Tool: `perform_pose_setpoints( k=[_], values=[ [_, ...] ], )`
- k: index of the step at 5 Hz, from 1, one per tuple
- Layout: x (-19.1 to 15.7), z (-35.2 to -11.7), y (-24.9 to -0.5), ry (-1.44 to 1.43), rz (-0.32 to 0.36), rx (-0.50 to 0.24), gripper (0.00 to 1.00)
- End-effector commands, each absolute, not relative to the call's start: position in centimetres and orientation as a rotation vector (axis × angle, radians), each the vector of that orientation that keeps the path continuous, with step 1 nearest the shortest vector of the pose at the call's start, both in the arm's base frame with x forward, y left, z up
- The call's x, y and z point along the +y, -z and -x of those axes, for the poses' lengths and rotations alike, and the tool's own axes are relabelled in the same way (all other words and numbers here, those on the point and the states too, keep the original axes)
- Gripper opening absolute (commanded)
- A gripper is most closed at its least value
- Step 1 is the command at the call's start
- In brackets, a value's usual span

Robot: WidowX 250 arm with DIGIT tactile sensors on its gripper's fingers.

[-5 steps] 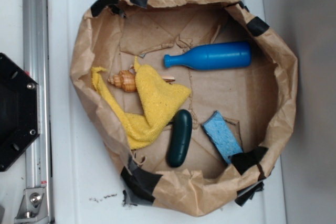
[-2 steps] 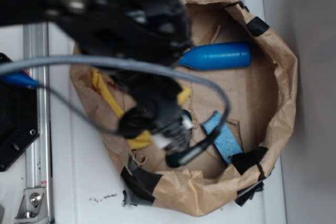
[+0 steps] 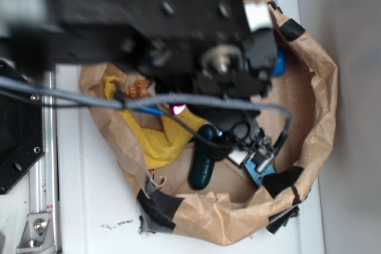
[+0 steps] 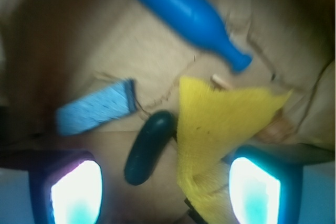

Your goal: Grab the plastic pickle.

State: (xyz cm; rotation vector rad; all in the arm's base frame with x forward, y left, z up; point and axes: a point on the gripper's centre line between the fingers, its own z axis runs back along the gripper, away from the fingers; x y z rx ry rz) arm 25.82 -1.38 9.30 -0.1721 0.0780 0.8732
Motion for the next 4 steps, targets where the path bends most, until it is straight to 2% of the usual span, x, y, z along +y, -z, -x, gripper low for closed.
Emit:
perform_pose_setpoints(
  k=[1, 2, 3, 4],
  values=[
    [-3.9, -24.6, -5.0, -0.783, 0.363, 0.033, 1.00],
    [-4.4, -25.8, -4.4, -0.754, 0.390, 0.014, 1.00],
    [-4.0, -27.2, -5.3, -0.792, 0.393, 0.016, 1.00],
    [-3.9, -27.6, -7.5, -0.731, 0.418, -0.002, 1.00]
  ],
)
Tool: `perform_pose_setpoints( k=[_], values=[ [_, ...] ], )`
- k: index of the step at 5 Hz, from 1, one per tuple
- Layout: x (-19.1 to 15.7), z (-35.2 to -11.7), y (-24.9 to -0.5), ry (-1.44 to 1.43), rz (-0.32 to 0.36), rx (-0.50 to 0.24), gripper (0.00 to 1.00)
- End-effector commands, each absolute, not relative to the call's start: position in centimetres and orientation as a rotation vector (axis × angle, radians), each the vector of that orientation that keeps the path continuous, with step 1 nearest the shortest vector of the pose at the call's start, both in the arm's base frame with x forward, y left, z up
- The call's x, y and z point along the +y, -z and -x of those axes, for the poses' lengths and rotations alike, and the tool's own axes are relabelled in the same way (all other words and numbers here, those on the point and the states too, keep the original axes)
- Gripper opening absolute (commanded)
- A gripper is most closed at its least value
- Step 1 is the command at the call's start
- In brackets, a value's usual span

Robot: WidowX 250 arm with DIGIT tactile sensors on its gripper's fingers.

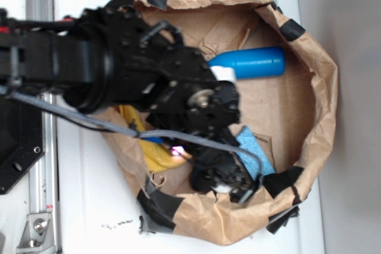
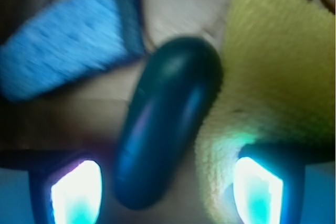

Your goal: Grab the plastic pickle.

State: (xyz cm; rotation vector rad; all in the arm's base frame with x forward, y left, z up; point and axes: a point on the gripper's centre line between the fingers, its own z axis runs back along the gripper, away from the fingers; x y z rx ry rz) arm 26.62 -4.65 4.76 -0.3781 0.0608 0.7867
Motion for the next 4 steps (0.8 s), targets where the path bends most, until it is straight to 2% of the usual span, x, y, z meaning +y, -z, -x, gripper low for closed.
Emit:
perform_pose_setpoints(
  k=[1, 2, 3, 4],
  values=[
    [-3.6, -27.8, -10.4, -0.735, 0.391, -0.065, 1.00],
    [-4.0, -28.8, -10.4, -0.744, 0.396, -0.061, 1.00],
    [-4.9, -29.1, -8.6, -0.816, 0.459, -0.061, 1.00],
    [-5.5, -28.6, -6.8, -0.820, 0.438, -0.044, 1.00]
  ],
)
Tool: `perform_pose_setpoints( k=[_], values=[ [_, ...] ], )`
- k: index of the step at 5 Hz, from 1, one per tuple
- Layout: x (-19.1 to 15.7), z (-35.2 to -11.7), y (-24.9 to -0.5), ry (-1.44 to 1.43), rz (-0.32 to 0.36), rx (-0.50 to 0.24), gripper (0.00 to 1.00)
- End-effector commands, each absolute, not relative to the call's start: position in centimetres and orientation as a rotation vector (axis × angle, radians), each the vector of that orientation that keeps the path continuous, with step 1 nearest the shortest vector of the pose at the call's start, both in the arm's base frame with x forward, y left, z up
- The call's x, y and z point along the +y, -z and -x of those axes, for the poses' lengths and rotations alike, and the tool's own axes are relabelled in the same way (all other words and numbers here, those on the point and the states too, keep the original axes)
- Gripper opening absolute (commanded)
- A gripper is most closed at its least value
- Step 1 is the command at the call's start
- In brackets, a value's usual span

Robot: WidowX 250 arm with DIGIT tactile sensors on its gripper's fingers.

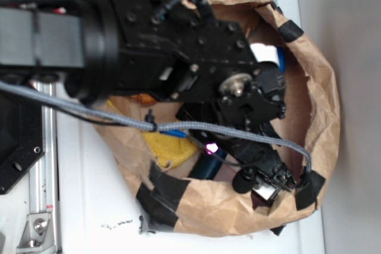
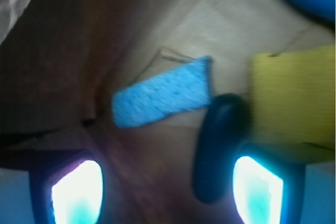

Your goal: Grab the plastic pickle.

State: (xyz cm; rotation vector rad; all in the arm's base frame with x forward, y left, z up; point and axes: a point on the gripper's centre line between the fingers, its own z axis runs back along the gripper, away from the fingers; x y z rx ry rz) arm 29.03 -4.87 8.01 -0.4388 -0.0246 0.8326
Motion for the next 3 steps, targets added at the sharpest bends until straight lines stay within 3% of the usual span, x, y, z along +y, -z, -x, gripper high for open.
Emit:
perform_pose_setpoints(
  k=[1, 3],
  values=[
    [-6.60, -27.40, -5.59, -0.782, 0.479, -0.039, 1.00],
    [-6.31, -27.67, -6.01, -0.481, 0.364, -0.254, 1.00]
  ],
)
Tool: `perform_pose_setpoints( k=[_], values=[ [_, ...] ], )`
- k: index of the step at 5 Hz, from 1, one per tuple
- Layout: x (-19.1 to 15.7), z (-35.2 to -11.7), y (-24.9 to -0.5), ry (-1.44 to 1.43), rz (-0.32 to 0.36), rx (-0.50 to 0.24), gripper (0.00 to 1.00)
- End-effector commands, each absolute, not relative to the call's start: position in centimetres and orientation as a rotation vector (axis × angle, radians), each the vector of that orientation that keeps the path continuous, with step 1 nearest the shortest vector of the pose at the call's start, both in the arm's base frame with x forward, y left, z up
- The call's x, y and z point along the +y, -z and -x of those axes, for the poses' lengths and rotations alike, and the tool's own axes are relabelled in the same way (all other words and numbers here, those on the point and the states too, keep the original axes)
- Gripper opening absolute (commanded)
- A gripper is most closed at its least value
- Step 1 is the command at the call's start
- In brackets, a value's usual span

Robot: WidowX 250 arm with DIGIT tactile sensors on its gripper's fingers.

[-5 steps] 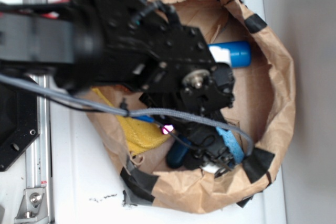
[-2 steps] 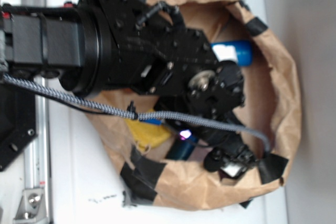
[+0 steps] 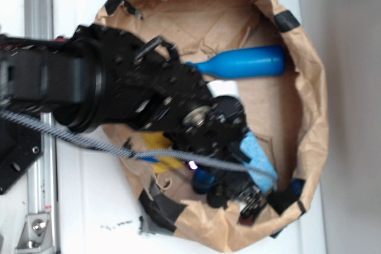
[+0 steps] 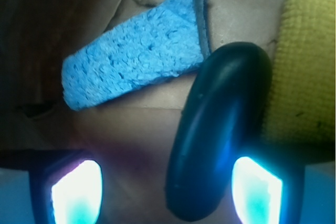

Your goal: Grab the plastic pickle.

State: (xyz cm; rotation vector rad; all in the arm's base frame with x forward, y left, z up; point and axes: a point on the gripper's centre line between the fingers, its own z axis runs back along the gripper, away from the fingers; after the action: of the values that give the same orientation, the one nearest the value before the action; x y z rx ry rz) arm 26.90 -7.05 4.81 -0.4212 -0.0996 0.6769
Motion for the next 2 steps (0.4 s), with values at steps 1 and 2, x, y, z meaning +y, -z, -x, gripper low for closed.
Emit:
perform_pose_setpoints(
  k=[1, 2],
  values=[
    [-5.76, -28.53, -6.31, -0.460, 0.335, -0.283, 1.00],
    [-5.40, -28.98, -6.02, -0.497, 0.293, -0.272, 1.00]
  ],
)
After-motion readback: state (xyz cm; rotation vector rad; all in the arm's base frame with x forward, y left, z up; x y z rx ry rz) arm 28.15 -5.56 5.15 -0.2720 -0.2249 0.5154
